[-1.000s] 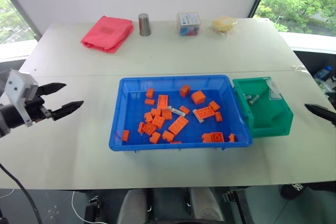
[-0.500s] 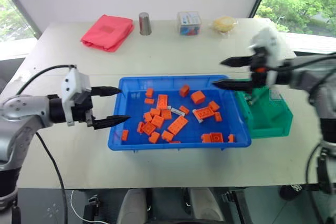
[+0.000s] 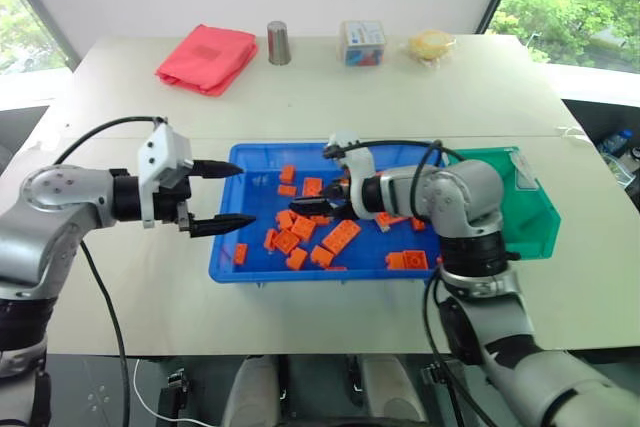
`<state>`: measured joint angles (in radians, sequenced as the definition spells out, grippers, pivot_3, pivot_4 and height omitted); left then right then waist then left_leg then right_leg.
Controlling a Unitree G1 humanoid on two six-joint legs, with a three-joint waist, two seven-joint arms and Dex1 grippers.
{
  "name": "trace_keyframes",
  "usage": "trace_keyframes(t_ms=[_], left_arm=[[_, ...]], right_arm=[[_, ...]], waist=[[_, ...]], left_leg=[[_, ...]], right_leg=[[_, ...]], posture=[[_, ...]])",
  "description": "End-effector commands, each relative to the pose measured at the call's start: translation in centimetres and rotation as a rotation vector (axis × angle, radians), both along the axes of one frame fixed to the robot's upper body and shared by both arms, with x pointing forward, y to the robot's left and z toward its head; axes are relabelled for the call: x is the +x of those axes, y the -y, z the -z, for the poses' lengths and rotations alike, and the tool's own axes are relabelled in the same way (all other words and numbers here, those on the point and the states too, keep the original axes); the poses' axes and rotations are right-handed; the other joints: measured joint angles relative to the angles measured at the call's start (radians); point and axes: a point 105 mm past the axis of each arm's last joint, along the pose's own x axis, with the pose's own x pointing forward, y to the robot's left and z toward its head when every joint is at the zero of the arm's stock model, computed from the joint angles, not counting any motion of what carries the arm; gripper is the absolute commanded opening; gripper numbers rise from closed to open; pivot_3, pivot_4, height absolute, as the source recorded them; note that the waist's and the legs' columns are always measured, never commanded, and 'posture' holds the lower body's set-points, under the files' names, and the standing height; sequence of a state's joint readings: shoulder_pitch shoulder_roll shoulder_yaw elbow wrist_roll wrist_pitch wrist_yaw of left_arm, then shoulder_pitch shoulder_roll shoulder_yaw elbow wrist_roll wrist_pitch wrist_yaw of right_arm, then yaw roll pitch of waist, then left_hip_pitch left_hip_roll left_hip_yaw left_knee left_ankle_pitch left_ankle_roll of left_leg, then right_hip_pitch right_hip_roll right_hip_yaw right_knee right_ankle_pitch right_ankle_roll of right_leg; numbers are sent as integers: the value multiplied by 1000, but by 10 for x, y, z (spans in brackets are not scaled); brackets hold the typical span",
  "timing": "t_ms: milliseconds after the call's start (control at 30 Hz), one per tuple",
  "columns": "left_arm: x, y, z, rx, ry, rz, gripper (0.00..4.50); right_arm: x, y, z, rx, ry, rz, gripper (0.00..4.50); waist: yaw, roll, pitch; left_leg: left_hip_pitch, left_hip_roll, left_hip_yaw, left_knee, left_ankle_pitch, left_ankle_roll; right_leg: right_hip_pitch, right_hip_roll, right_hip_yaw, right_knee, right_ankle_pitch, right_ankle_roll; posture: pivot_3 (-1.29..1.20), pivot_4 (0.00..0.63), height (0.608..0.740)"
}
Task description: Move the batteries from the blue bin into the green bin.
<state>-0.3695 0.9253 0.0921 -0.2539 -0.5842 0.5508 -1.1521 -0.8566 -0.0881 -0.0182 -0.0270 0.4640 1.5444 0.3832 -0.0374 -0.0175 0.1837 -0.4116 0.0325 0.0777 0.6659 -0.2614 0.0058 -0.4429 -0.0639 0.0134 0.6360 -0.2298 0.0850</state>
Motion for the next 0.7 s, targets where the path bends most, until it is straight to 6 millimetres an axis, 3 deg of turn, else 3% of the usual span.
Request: trace_keyframes(t_ms=[33, 233, 700], left_arm=[[-1, 3, -10, -2, 54, 16, 4500], [-2, 0, -9, -2, 56, 0, 4500], [-2, 6, -16, -13, 70, 14, 4500]], right_arm=[[12, 13, -12, 12, 22, 78, 4485], [24, 31, -23, 50, 9, 154, 4485], [33, 19, 12, 254, -288, 223, 4485]], waist=[[0, 0, 0], [-7, 0, 0], [-7, 0, 0]], left_leg=[[0, 0, 0, 0, 0, 0], [0, 0, 0, 0, 0, 0], [1, 0, 0, -2, 0, 0]], right_leg=[[0, 0, 0, 0, 0, 0], [0, 0, 0, 0, 0, 0], [0, 1, 0, 0, 0, 1]], posture=[[0, 150, 736], [0, 150, 736], [0, 150, 736]])
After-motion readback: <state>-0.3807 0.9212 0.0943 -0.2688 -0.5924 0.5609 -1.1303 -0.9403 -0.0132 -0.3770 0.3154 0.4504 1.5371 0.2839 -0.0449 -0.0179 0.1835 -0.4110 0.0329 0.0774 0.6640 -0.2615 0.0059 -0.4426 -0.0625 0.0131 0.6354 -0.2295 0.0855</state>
